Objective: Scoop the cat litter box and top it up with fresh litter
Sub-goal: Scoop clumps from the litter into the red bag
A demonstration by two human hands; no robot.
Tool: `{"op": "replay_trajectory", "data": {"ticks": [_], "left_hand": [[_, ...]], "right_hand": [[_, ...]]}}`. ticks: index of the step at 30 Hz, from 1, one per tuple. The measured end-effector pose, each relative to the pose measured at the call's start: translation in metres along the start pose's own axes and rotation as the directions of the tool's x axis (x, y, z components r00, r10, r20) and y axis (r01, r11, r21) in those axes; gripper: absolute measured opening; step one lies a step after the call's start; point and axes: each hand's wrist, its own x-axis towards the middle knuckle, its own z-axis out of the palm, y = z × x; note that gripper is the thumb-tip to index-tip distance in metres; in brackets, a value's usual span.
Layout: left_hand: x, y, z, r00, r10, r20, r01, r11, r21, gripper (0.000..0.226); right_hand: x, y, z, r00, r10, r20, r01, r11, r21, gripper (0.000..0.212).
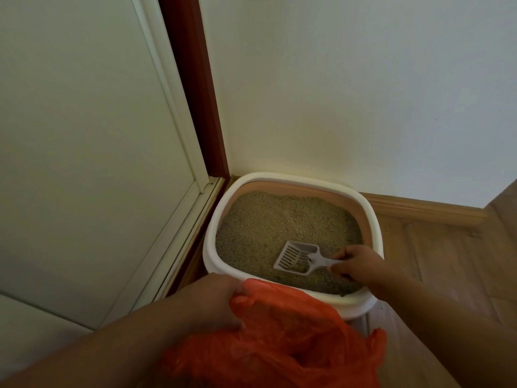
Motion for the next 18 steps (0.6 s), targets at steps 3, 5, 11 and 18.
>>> {"op": "replay_trajectory", "data": {"ticks": [3, 5, 11, 18], "left_hand": [[0.000, -0.001, 0.001, 1.000, -0.004, -0.003, 0.004, 1.000, 0.004, 0.063], [0.001, -0.002, 0.002, 1.000, -0.002, -0.006, 0.002, 1.000, 0.016, 0.064], [0.006, -0.004, 0.002, 1.000, -0.013, 0.006, 0.013, 1.000, -0.018, 0.065], [0.008, -0.009, 0.001, 1.000, -0.003, 0.028, 0.004, 0.999, -0.039, 0.062]], "right_hand": [[-0.002, -0.001, -0.005, 1.000, 0.023, 0.000, -0.023, 0.995, -0.102, 0.018], [-0.002, -0.001, -0.008, 1.000, 0.027, -0.009, -0.028, 0.985, -0.167, 0.015], [0.002, -0.004, 0.000, 0.998, 0.066, -0.017, -0.068, 0.942, -0.330, 0.013], [0.015, -0.005, 0.028, 0.994, 0.109, -0.026, -0.112, 0.954, -0.278, 0.010]]}}
